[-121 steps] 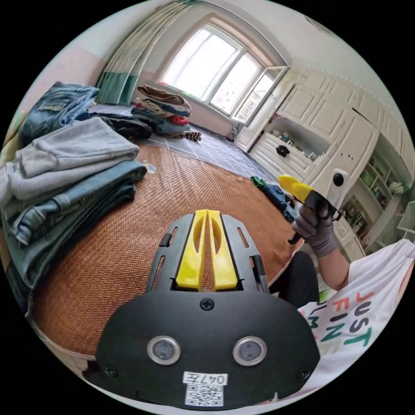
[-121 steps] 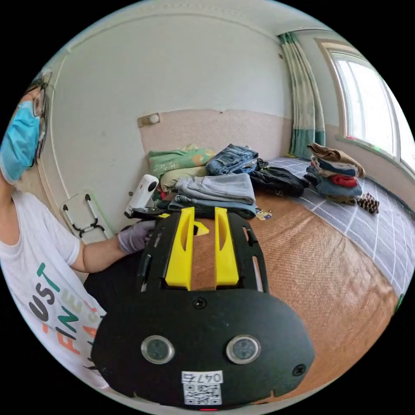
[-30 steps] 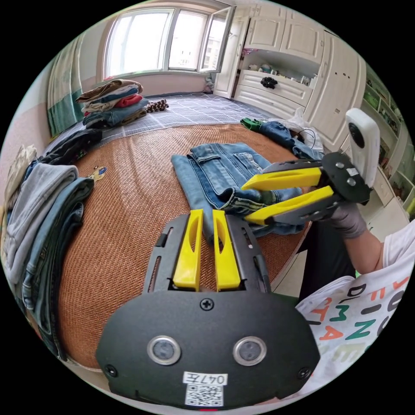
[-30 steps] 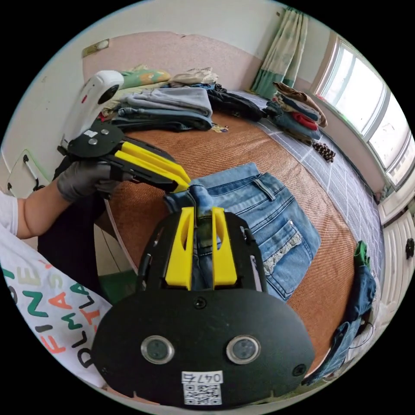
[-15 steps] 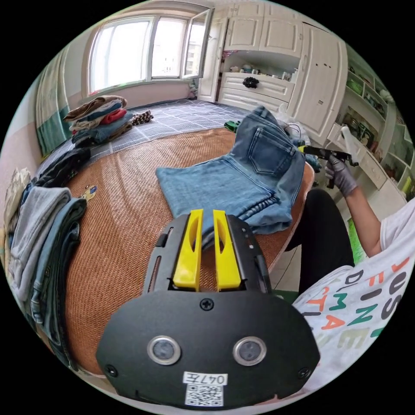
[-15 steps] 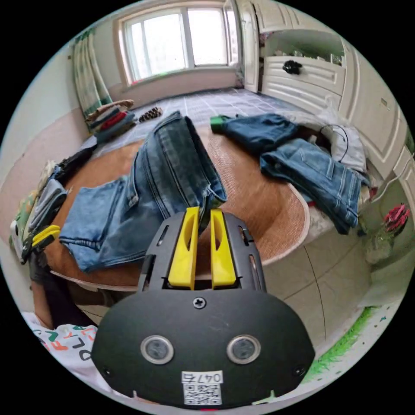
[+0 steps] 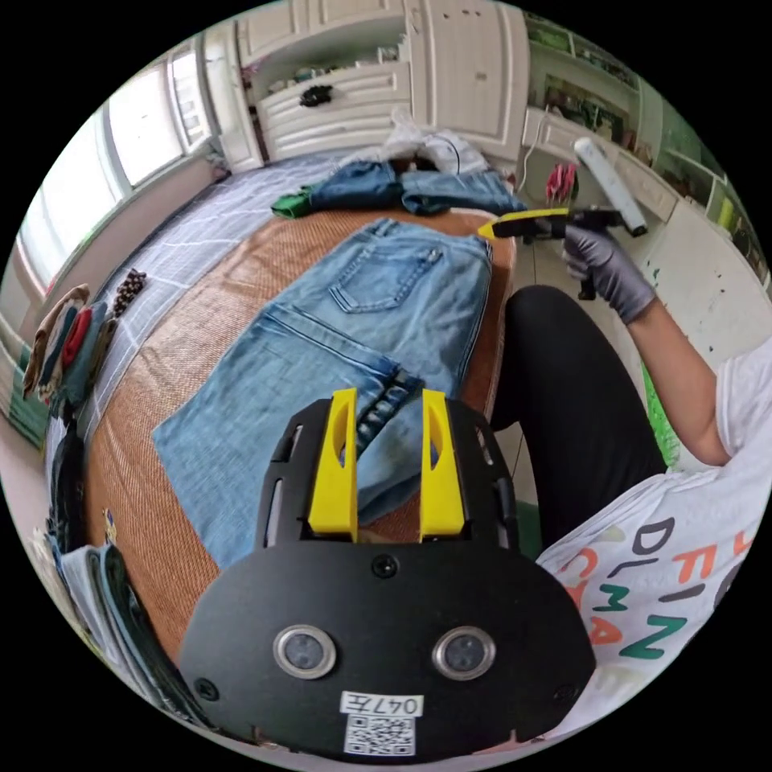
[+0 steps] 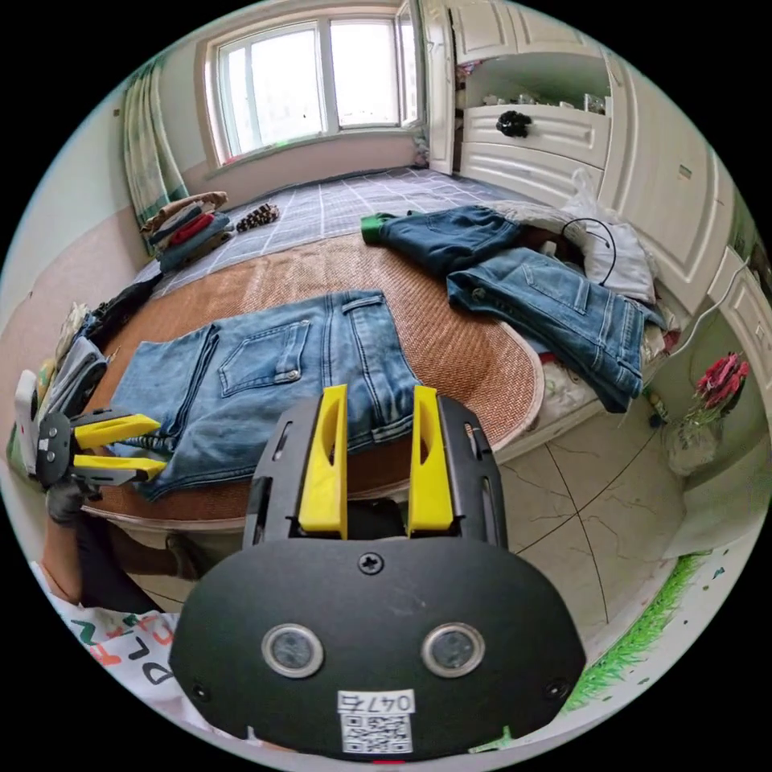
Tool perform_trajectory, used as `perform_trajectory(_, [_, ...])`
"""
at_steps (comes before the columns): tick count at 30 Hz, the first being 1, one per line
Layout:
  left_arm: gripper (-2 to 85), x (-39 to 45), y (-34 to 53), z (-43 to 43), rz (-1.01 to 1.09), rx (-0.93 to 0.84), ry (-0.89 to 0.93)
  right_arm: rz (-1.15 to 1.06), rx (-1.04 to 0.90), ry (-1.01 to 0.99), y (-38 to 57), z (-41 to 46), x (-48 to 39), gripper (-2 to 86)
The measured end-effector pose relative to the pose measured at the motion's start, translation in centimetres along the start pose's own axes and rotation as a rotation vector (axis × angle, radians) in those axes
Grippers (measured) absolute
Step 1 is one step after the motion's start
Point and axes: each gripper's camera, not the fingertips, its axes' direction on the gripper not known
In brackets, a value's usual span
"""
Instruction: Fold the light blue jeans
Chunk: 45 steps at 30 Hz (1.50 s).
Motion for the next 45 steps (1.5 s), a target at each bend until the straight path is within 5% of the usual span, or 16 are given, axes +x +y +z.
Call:
perform_trajectory(9, [9.6, -4.4, 2.3, 0.8, -0.113, 0.012, 0.100, -0.172, 0.007, 0.252, 2.6, 1.8, -9.2, 2.3])
perform_trajectory(18, [-0.7, -13.4, 9.9, -2.9, -0.314, 0.243, 0.241, -0.202, 0.061, 0.327, 4.4, 3.8, -15.3, -0.5])
perform_trajectory(26, [-0.9, -24.3, 29.5, -15.7, -0.719, 0.521, -0.174, -0.229, 0.041, 0.333, 4.2, 7.7, -20.0, -0.5])
perform_trajectory(31, [-0.9, -29.4, 44.6, -18.0, -1.029, 0.286, -0.395, -0.217, 0.035, 0.325, 3.7, 10.9, -22.0, -0.5])
perform_trajectory(40, [-0.9, -33.9, 55.5, -13.5, -1.155, 0.223, -0.202, -0.039, 0.098, 0.021, 2.2, 13.7, -20.8, 1.6])
perform_trajectory(45, [-0.9, -34.8, 57.2, -13.0, -1.135, 0.221, -0.234, -0.310, -0.118, -0.284, -0.6, 19.2, -29.3, 1.1])
